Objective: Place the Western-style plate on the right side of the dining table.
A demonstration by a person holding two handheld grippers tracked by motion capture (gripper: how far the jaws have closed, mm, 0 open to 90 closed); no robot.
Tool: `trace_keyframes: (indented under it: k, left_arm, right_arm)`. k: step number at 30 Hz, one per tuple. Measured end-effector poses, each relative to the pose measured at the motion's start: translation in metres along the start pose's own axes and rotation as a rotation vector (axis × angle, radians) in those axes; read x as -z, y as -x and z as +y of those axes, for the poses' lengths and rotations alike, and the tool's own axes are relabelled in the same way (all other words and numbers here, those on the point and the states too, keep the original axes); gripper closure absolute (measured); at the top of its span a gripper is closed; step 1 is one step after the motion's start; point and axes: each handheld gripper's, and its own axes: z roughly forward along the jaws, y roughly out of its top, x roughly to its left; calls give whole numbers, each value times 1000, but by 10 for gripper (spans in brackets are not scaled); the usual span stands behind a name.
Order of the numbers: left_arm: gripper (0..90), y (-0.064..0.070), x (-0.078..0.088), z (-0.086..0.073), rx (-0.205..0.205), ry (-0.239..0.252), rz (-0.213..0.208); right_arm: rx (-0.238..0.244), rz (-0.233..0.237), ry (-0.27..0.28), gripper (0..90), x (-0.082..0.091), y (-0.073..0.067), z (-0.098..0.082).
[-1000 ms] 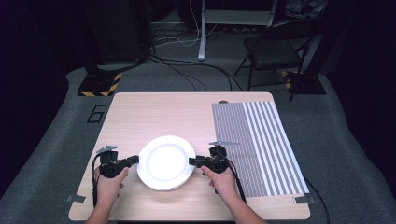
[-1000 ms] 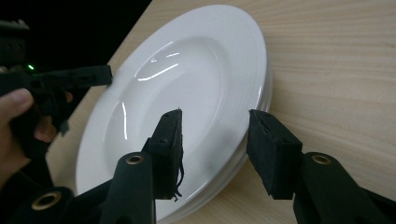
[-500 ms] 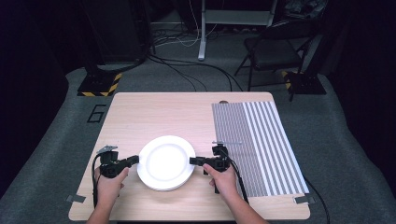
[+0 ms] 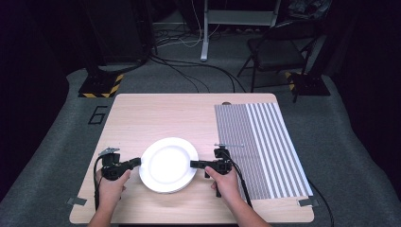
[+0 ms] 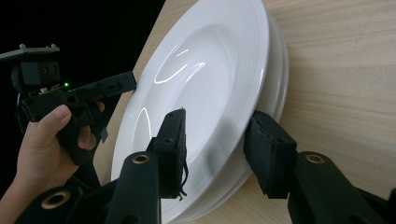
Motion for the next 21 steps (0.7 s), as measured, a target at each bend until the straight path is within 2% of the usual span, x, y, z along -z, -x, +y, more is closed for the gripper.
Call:
trace_keyframes:
  k: [7,12,16,21]
  left_arm:
    - [837,0,0,0,-1,2,3]
    - [837,1,0,0,0,5,8]
    - [837,1,-1,0,-3,9,9]
    - [837,-1,-1,0,-7,9,7]
  right_arm:
    - [6,-11,2,620,-2,0,-1]
    - [2,3,8,638,-3,2,-1]
    - [12,-10,-13,710,-2,3,0]
    - [-7,11,-28,716,-3,5,1]
